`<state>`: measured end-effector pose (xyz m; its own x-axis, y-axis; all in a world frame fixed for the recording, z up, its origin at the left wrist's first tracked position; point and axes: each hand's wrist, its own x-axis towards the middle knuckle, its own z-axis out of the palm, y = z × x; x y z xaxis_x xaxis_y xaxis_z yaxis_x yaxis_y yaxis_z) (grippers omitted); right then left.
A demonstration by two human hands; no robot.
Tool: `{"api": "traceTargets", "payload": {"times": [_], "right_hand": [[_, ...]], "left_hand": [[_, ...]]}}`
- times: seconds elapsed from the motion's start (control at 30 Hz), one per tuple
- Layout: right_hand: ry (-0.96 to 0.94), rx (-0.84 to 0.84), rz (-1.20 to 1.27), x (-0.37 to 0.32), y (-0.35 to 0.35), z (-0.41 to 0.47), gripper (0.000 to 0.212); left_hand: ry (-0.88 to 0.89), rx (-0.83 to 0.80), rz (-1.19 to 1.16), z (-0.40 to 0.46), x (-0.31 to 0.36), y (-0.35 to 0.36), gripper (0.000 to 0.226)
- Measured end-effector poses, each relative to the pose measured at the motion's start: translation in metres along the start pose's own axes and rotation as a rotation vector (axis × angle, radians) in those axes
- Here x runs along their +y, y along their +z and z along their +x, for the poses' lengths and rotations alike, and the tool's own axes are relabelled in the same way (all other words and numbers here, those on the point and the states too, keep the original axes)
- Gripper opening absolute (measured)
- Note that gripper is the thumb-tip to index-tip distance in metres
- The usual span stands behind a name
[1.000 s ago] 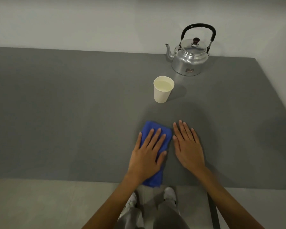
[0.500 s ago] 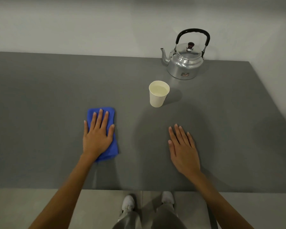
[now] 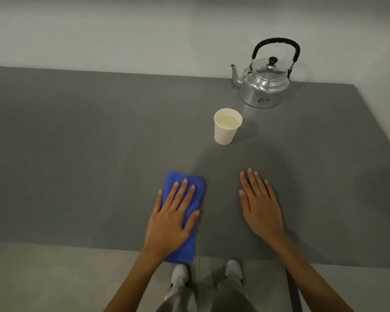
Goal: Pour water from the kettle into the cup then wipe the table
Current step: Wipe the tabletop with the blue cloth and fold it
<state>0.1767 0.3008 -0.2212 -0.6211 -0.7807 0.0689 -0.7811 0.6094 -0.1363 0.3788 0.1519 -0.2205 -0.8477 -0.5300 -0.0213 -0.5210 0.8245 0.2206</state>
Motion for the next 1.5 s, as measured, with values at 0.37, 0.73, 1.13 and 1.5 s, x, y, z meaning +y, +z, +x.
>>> {"api": "traceTargets", "payload": {"times": [0.37,0.73,1.13,1.5], "right_hand": [[0.024,-0.021,-0.018,-0.004,-0.001,0.001,0.055],[-0.007,-0.032,0.013,0.000,-0.002,0.001,0.053],[-0.141,-0.327,0.362,-0.118,-0.022,0.064,0.077],[-0.622,-0.749,0.842,-0.156,-0.094,0.115,0.016]], "left_hand": [[-0.271,0.092,-0.056,0.054,-0.078,-0.029,0.066],[0.037,0.006,0.020,0.078,0.030,-0.004,0.064],[0.030,0.054,-0.047,-0.017,0.012,-0.013,0.059],[-0.493,0.091,-1.116,-0.026,-0.018,-0.051,0.063]]}}
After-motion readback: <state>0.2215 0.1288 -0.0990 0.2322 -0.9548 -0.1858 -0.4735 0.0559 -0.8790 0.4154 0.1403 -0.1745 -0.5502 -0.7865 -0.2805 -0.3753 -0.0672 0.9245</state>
